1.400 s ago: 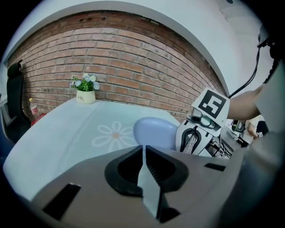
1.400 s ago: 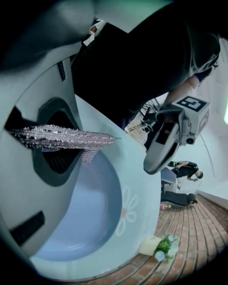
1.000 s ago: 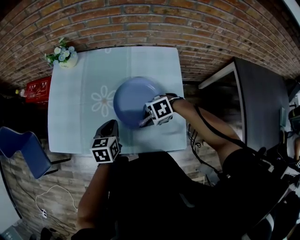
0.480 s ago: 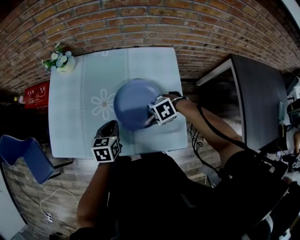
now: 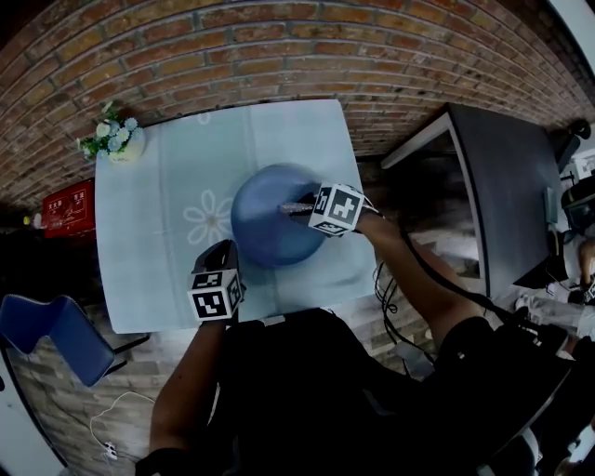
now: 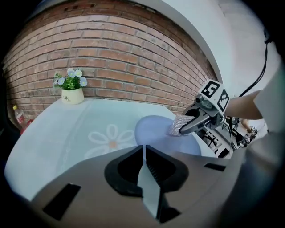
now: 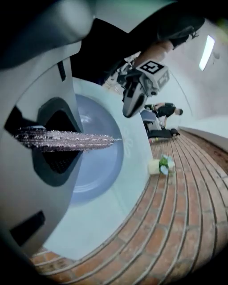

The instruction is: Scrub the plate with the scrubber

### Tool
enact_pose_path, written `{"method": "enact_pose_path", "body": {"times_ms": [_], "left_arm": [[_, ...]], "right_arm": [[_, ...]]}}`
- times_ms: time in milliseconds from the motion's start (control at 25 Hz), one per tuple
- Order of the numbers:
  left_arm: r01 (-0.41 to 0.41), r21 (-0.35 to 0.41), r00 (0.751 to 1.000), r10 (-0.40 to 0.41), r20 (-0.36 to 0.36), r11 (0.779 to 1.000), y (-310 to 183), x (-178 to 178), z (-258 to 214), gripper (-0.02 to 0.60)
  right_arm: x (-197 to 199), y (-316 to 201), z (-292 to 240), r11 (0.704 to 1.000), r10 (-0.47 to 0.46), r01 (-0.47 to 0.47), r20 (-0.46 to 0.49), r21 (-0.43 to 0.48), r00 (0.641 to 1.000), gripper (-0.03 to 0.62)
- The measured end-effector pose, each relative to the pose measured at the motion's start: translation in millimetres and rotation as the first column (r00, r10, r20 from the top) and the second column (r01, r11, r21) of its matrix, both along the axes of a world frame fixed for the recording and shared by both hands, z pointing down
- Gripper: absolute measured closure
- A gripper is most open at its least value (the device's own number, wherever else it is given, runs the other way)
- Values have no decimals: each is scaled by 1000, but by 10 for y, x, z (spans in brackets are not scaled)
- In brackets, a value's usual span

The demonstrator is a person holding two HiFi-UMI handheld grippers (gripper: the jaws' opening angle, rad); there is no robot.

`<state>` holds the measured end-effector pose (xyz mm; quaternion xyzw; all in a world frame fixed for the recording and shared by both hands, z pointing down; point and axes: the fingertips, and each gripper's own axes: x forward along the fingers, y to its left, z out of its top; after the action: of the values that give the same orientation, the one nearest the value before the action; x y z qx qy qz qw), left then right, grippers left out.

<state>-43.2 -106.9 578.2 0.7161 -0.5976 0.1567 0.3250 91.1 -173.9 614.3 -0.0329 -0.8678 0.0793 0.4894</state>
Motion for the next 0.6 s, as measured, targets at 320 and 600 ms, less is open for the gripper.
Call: {"method": "enact_pose_path", "body": {"times_ms": [320,600], "left_arm": [[-16,-15,1000,15,-24,1000,-208,-66,87,549],[-58,-77,998,55,-38,995,-215,-52,310,548]], "right_arm": [[-68,-520,109,917,350,-347,16,196,936,528],[-225,-622,242,867,453,-447,22,220,891,528]]}}
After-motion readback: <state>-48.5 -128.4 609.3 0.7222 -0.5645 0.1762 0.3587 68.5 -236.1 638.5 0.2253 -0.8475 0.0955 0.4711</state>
